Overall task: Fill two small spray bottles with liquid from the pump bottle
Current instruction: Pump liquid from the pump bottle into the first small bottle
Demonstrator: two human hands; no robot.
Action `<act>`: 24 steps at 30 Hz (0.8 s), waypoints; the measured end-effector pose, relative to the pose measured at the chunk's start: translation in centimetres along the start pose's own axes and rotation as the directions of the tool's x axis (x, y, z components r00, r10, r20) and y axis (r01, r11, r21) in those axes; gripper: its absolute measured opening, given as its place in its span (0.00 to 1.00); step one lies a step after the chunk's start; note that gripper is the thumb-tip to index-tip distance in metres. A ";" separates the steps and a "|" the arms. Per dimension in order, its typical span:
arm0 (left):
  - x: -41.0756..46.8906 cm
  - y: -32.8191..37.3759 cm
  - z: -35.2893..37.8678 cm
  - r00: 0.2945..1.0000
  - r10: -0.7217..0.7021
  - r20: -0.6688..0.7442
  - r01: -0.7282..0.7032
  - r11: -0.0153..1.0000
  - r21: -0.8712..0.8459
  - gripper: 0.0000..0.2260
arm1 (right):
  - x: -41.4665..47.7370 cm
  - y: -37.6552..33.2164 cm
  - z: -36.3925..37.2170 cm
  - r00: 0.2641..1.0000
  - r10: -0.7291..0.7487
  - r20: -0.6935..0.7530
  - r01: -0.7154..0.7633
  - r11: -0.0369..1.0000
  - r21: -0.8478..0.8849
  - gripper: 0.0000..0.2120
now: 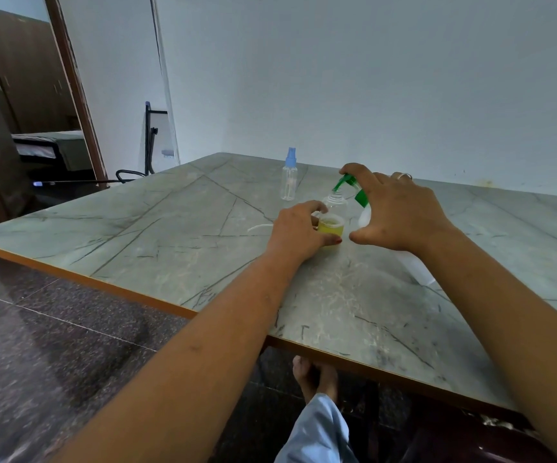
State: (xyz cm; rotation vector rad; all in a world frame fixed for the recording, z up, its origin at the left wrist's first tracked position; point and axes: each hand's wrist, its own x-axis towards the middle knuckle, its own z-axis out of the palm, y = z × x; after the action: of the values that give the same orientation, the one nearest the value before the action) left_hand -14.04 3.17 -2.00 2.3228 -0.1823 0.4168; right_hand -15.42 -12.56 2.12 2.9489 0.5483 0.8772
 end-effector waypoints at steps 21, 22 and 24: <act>0.3 0.1 0.1 1.000 -0.029 0.001 0.029 0.999 0.016 0.25 | 0.2 -0.3 -0.1 1.000 0.005 0.001 -0.005 0.999 -0.038 0.41; 0.3 0.1 0.1 1.000 -0.027 0.001 0.027 0.999 0.020 0.25 | 0.2 -0.3 -0.1 1.000 0.006 -0.003 -0.006 1.000 -0.024 0.39; 0.3 0.1 0.0 1.000 -0.029 0.005 0.029 0.999 0.023 0.25 | 0.4 -0.3 -0.1 1.000 0.009 -0.014 -0.009 1.000 -0.003 0.36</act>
State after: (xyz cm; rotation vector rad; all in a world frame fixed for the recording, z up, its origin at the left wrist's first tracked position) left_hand -13.78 3.08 -1.87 2.3468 -0.1471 0.4009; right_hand -15.24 -12.16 2.41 2.9468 0.5340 0.8989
